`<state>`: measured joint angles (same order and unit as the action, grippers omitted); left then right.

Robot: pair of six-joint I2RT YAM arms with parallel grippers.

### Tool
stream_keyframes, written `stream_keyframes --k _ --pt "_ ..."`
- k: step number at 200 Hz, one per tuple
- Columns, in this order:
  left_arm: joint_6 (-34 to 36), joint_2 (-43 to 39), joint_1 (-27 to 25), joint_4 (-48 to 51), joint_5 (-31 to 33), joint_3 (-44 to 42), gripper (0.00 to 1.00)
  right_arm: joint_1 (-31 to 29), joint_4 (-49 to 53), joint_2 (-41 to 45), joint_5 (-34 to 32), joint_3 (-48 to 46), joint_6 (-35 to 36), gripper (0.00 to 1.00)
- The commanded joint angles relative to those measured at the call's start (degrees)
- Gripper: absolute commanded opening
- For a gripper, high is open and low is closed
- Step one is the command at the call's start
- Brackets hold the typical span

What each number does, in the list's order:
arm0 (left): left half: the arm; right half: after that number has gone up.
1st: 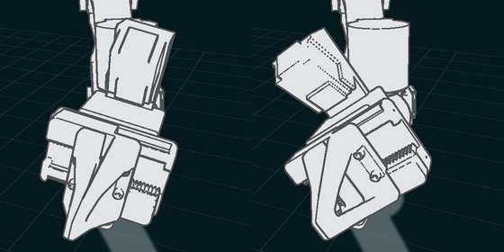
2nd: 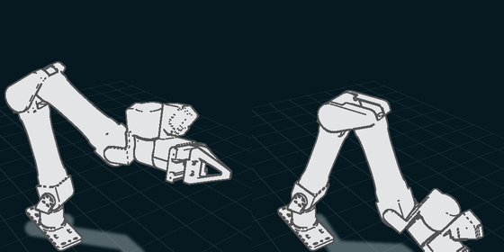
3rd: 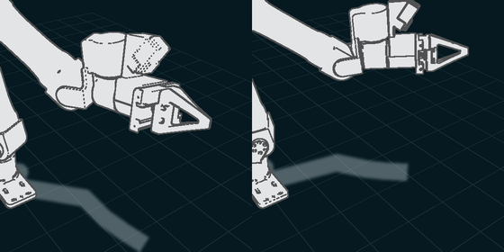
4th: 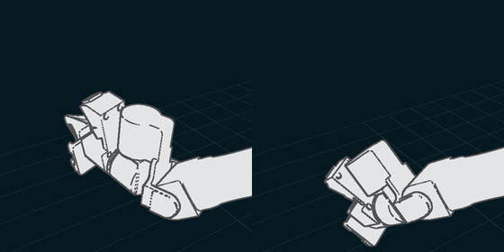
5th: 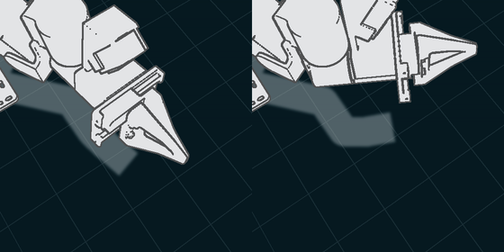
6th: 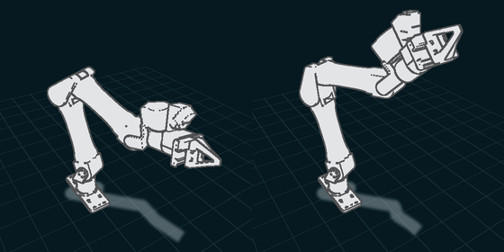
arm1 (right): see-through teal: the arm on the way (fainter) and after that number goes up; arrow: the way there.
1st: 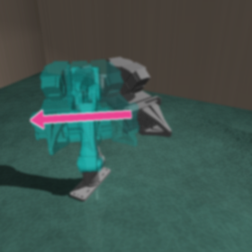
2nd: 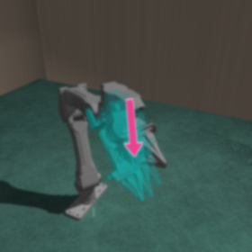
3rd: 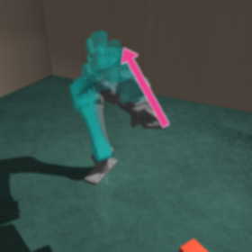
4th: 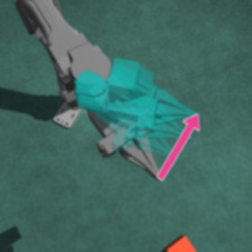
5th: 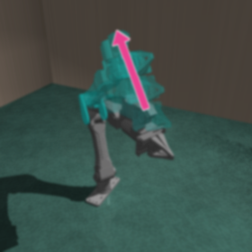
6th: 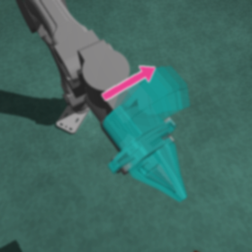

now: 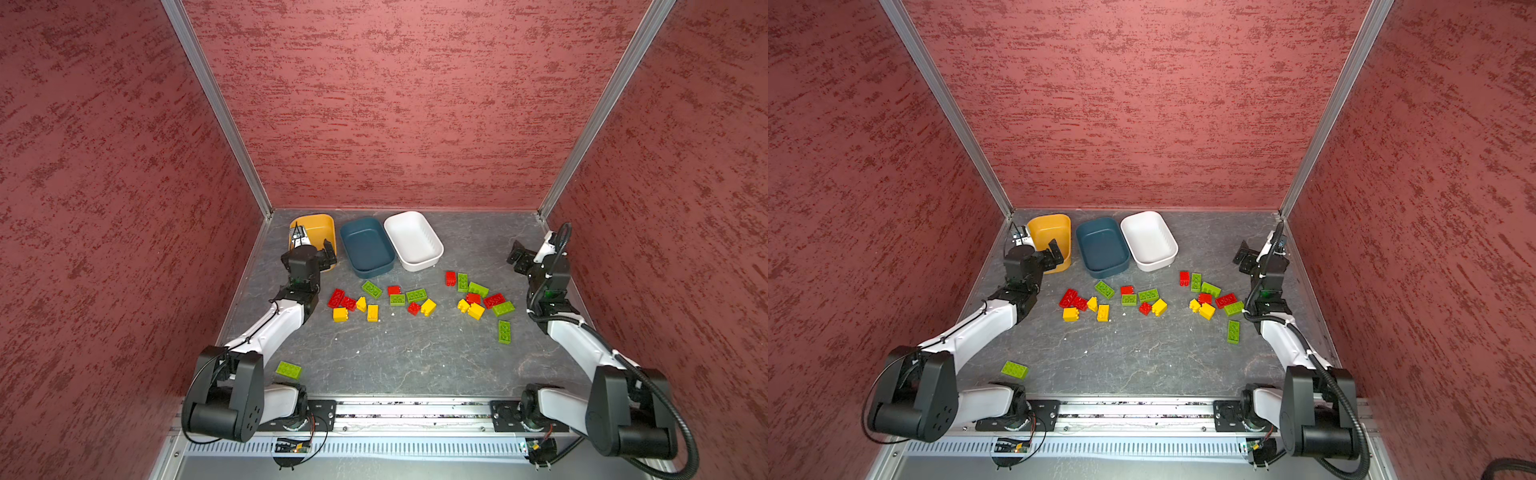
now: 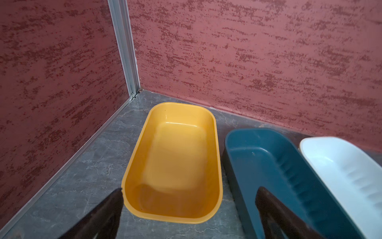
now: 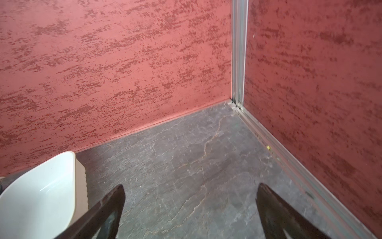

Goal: Sort the legos into containers by color

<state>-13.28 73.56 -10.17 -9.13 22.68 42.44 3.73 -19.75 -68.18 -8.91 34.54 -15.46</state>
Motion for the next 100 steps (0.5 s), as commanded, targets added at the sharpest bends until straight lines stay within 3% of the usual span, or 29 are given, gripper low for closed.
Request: stream_keyframes --k 1,29,63,100 --pt "-16.5 -1.1 -1.7 28.5 2.0 5.5 0.99 -0.1 15.4 1.9 -2.7 1.7 -10.6 0.99" --pt "-20.5 -2.2 -4.6 41.5 -9.7 7.1 0.99 -0.2 18.3 4.2 -1.7 1.3 -14.0 0.99" --pt "-14.4 -1.6 -5.0 50.1 -27.2 6.8 0.99 -0.2 18.3 5.3 -2.3 1.2 -14.5 0.99" --pt "-9.9 1.6 -5.2 56.7 -28.1 7.1 0.99 -0.2 16.9 4.4 -1.7 1.0 -14.8 0.99"
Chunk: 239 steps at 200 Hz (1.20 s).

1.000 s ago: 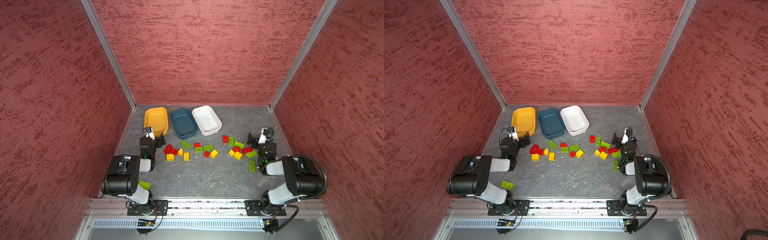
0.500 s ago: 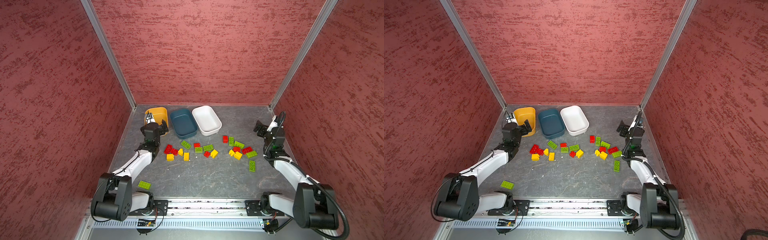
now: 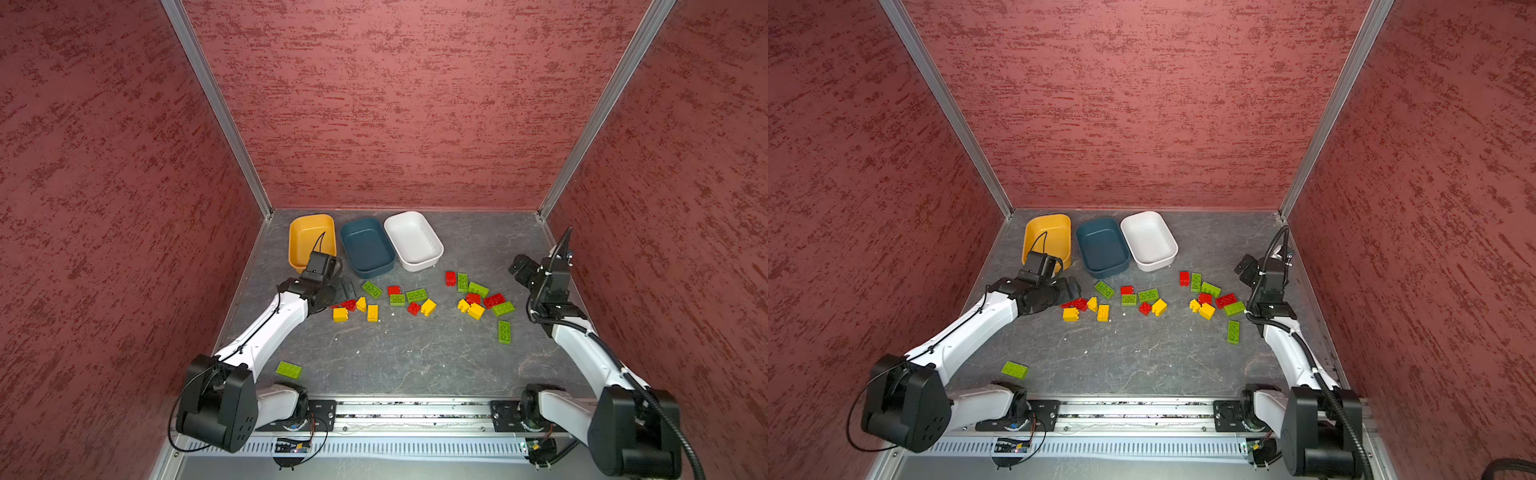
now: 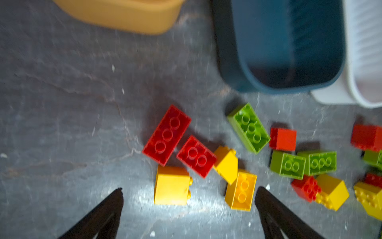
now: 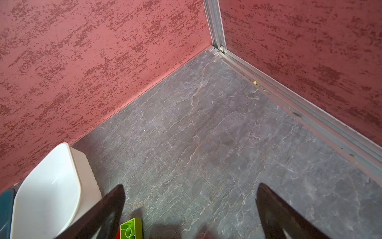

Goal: Sort the legos into containers by color

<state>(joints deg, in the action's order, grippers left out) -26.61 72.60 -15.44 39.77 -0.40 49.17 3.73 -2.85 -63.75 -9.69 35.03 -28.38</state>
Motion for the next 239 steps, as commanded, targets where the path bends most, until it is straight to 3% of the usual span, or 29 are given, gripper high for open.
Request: stream_keyframes --k 1,76,121,156,204,239 --pt "3.4 2.8 0.0 7.9 -5.1 0.4 0.99 -0.2 -0.1 -0.1 -0.9 0.5 -1.9 0.99" --pt "4.9 16.2 -2.9 9.2 0.4 5.2 0.95 -0.2 -5.5 2.4 -1.0 -4.5 -1.5 0.99" --pt "6.2 17.1 -4.7 6.0 -1.6 3.8 0.83 -0.2 -4.2 6.8 -3.4 -4.5 2.2 0.99" --pt "6.0 18.3 -5.5 5.6 1.7 3.4 0.74 -0.2 -4.4 9.6 -5.2 -4.7 3.8 0.99" --pt "5.4 17.9 -5.2 4.3 5.9 2.8 0.61 -0.2 -3.1 11.6 -3.6 -5.2 2.0 0.99" --pt "5.1 16.6 -5.5 4.4 6.5 2.6 0.45 -0.2 -0.3 11.7 1.0 -3.3 4.0 0.99"
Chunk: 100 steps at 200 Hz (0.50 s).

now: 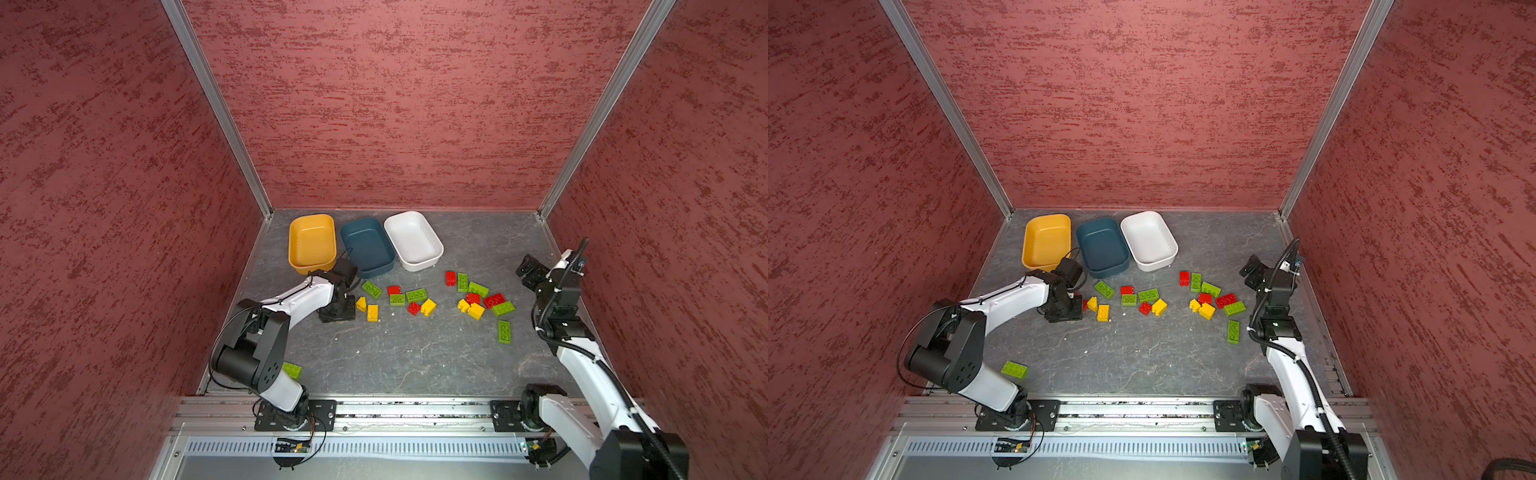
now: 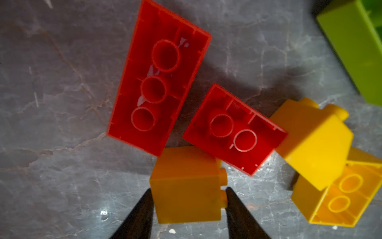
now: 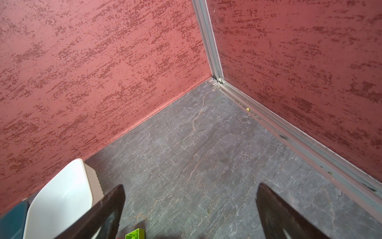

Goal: Sort the legos into containers by color
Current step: 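Carry the yellow brick with the left gripper and drop it into the white tub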

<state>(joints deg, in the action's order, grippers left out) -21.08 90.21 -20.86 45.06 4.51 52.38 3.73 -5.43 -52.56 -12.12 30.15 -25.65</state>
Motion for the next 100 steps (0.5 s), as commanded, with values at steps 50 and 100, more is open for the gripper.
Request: stream_keyframes --k 50,100 --pt "-2.0 -15.4 0.2 -2.4 2.6 -1.4 0.37 -0.5 2.7 0.1 15.2 4.2 5.5 0.99" --pt "-2.7 -11.2 -1.3 -4.1 -4.5 14.8 0.36 -2.6 -2.8 -3.4 18.9 4.9 2.4 0.99"
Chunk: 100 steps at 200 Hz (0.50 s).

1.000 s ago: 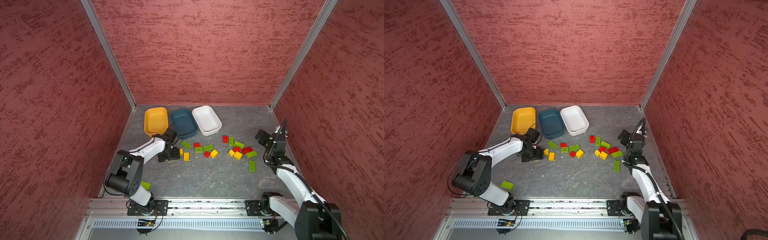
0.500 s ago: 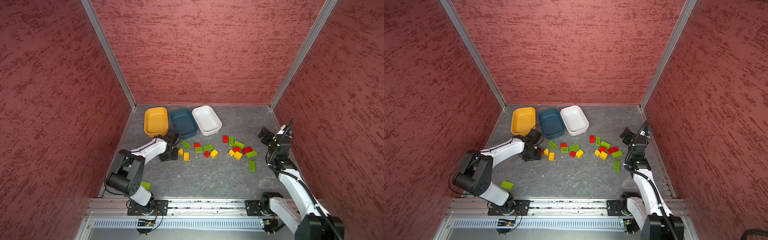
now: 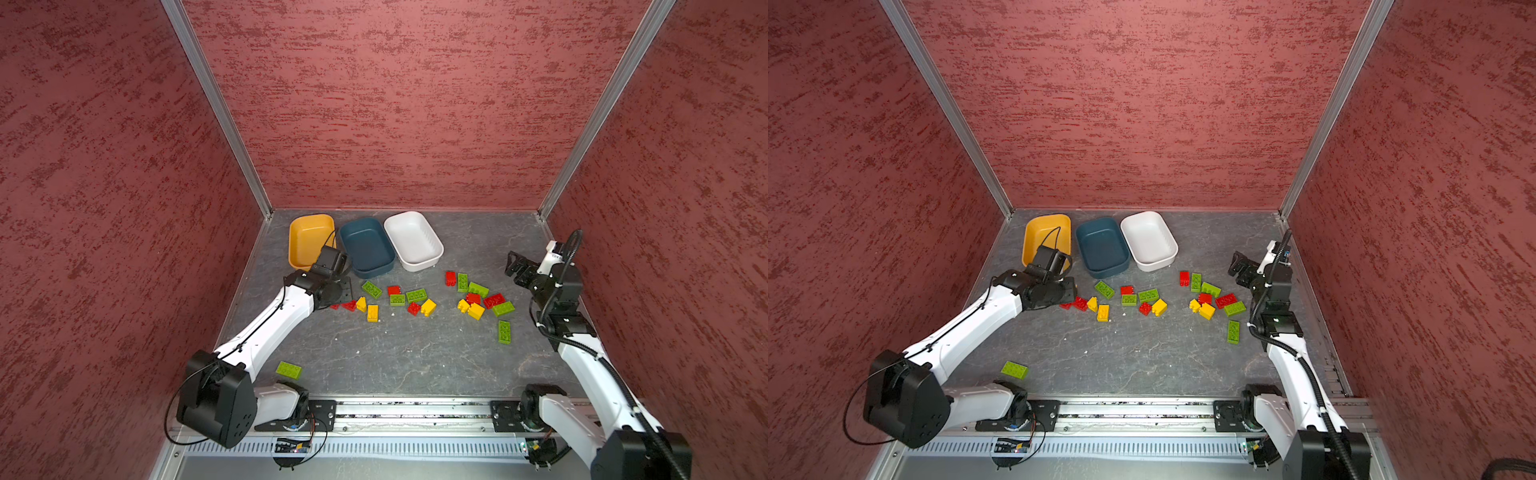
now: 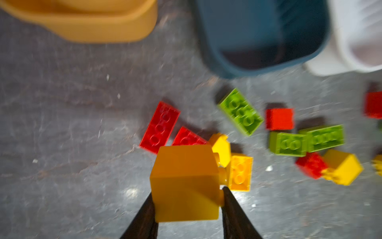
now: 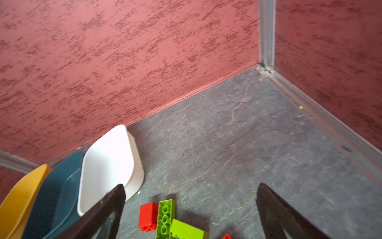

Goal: Sort the legos into containers by color
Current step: 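Carry the yellow brick with the left gripper and drop it into the white tub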

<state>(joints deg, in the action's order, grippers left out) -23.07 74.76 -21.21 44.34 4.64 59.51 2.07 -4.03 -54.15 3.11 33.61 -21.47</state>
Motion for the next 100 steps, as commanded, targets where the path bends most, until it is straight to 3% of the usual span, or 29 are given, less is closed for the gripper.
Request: stream_keyframes --k 1,48,75,100 --pt "-0.8 4.6 -1.0 -3.5 -4.9 7.9 0.36 -1.0 -4.3 -1.9 3.7 1.5 -2.0 0.99" --pt "-2.8 22.6 -5.2 -14.0 -16.9 24.5 0.35 -2.1 -7.4 -7.0 6.4 3.3 -5.0 0.99" --pt "-3.3 34.8 -7.7 -17.0 -17.7 35.1 0.35 -3.0 -6.3 -9.7 7.8 5.1 -5.2 0.99" --pt "-4.6 45.5 -9.1 -16.7 -14.4 44.6 0.35 -4.5 -3.9 -11.4 7.7 6.7 -5.1 0.99"
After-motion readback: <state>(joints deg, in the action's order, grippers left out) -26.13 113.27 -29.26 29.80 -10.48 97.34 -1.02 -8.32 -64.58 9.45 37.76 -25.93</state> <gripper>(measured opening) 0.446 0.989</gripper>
